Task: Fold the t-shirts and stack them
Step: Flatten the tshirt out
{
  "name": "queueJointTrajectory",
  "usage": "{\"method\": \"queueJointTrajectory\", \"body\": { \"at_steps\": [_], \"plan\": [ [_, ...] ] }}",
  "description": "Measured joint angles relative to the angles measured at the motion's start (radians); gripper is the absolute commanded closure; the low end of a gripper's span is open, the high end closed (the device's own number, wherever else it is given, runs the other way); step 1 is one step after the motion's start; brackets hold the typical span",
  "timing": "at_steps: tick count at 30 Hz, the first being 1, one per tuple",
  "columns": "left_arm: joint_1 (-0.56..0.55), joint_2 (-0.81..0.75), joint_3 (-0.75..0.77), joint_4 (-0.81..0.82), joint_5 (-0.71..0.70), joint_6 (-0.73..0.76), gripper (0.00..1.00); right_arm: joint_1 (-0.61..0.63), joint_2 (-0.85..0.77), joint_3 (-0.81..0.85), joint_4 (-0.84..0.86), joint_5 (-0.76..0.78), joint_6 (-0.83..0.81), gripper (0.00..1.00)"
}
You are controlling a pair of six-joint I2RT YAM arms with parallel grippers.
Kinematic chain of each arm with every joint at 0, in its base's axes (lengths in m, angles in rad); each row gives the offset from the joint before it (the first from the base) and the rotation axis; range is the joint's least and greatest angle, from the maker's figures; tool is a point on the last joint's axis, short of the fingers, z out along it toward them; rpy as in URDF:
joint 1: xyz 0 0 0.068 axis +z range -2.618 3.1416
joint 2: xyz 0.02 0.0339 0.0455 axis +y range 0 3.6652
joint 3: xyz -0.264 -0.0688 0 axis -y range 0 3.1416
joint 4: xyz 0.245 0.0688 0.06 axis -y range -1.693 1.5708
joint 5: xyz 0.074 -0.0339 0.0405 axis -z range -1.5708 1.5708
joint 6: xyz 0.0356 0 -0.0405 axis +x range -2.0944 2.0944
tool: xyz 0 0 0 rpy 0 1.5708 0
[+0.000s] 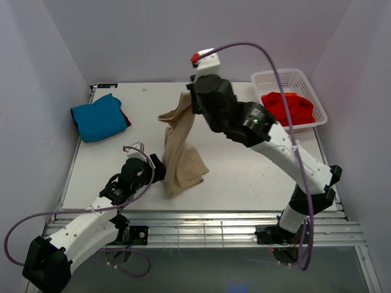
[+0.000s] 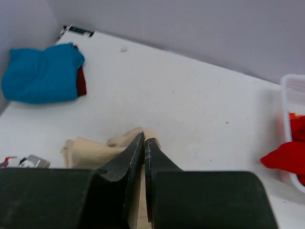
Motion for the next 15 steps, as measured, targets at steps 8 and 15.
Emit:
{"method": "queueJointTrajectory", "body": {
  "at_steps": [8, 15],
  "plan": [
    [0.000, -0.028, 0.000, -0.008, -0.017, -0.005, 0.13, -0.220, -0.348, -0.252, -0.041, 0.082, -0.030, 0.92],
    [-0.004, -0.033, 0.000, -0.013, -0.008, -0.017, 0.14, -0.333, -0.459, -0.510, -0.093, 0.110, -0.019, 0.92]
  ]
}}
